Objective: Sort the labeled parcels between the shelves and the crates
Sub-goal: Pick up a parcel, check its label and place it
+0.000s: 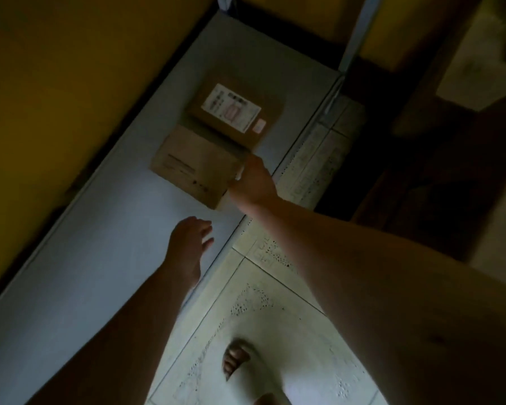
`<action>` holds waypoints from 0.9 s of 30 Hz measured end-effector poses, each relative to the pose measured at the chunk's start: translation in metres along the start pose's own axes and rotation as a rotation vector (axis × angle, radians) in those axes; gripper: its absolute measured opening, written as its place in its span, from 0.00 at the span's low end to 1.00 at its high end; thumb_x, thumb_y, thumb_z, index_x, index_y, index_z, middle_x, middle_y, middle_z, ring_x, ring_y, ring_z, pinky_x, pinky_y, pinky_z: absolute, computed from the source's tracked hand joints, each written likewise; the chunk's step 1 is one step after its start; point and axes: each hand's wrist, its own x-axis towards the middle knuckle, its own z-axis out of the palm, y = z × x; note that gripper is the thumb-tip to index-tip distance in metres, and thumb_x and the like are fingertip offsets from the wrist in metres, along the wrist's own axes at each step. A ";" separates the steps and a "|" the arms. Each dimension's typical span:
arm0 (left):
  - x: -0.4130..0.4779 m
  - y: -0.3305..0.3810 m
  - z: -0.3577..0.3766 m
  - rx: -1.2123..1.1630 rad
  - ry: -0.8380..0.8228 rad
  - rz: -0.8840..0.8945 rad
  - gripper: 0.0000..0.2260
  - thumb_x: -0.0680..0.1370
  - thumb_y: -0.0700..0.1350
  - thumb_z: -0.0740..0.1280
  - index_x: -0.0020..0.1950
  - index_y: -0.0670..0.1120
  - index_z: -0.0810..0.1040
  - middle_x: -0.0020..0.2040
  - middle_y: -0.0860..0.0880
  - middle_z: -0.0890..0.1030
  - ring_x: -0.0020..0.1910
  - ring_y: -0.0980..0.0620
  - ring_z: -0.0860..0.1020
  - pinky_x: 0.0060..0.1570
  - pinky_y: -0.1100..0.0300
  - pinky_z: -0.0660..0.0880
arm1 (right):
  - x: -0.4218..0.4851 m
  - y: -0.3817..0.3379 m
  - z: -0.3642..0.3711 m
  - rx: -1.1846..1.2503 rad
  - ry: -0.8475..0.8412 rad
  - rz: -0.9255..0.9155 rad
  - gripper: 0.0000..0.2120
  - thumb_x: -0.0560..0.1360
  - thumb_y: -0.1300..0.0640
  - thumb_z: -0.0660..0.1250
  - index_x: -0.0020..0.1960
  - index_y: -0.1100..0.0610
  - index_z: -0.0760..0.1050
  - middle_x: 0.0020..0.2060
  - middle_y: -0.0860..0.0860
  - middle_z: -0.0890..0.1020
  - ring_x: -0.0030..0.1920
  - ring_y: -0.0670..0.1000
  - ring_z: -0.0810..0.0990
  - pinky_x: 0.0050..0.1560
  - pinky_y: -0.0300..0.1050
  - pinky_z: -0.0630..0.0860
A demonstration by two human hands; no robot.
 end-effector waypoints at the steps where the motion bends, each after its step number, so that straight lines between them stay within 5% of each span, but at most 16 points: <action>1: 0.011 0.002 0.003 -0.019 -0.007 -0.015 0.22 0.82 0.36 0.62 0.76 0.39 0.66 0.67 0.41 0.75 0.65 0.45 0.75 0.67 0.50 0.72 | 0.010 0.000 0.008 -0.014 -0.016 -0.038 0.35 0.76 0.54 0.68 0.78 0.56 0.55 0.72 0.56 0.66 0.67 0.57 0.72 0.65 0.54 0.75; 5: 0.032 0.004 0.015 -0.064 -0.074 -0.055 0.07 0.83 0.39 0.63 0.59 0.46 0.77 0.59 0.47 0.79 0.65 0.46 0.74 0.70 0.49 0.69 | 0.029 0.005 0.025 -0.065 -0.078 -0.057 0.36 0.75 0.58 0.66 0.79 0.57 0.52 0.74 0.58 0.62 0.65 0.60 0.73 0.64 0.55 0.75; 9: 0.021 -0.003 0.015 -0.105 -0.049 -0.042 0.15 0.83 0.44 0.64 0.70 0.47 0.74 0.65 0.46 0.77 0.67 0.47 0.74 0.69 0.48 0.70 | 0.005 0.006 0.017 -0.176 -0.117 -0.036 0.21 0.78 0.62 0.65 0.68 0.64 0.66 0.67 0.60 0.68 0.61 0.60 0.75 0.62 0.50 0.75; 17: -0.093 -0.016 -0.008 -0.284 0.074 -0.147 0.05 0.82 0.45 0.66 0.56 0.45 0.77 0.60 0.41 0.80 0.59 0.41 0.79 0.64 0.46 0.74 | -0.133 -0.009 -0.022 0.106 -0.080 0.103 0.25 0.81 0.50 0.64 0.75 0.54 0.63 0.62 0.57 0.73 0.58 0.58 0.79 0.60 0.52 0.77; 23: -0.221 -0.003 -0.022 -0.307 0.043 -0.134 0.09 0.80 0.42 0.68 0.59 0.44 0.82 0.57 0.42 0.84 0.59 0.42 0.82 0.62 0.46 0.77 | -0.228 -0.034 -0.103 0.245 -0.118 0.170 0.21 0.81 0.53 0.62 0.73 0.50 0.67 0.60 0.54 0.74 0.50 0.49 0.73 0.52 0.42 0.70; 27: -0.306 0.013 -0.022 -0.286 0.006 -0.111 0.12 0.80 0.44 0.68 0.63 0.44 0.81 0.58 0.44 0.85 0.59 0.43 0.82 0.59 0.48 0.78 | -0.289 -0.061 -0.168 0.336 -0.125 0.217 0.15 0.81 0.51 0.62 0.67 0.48 0.71 0.53 0.48 0.79 0.52 0.46 0.80 0.49 0.40 0.75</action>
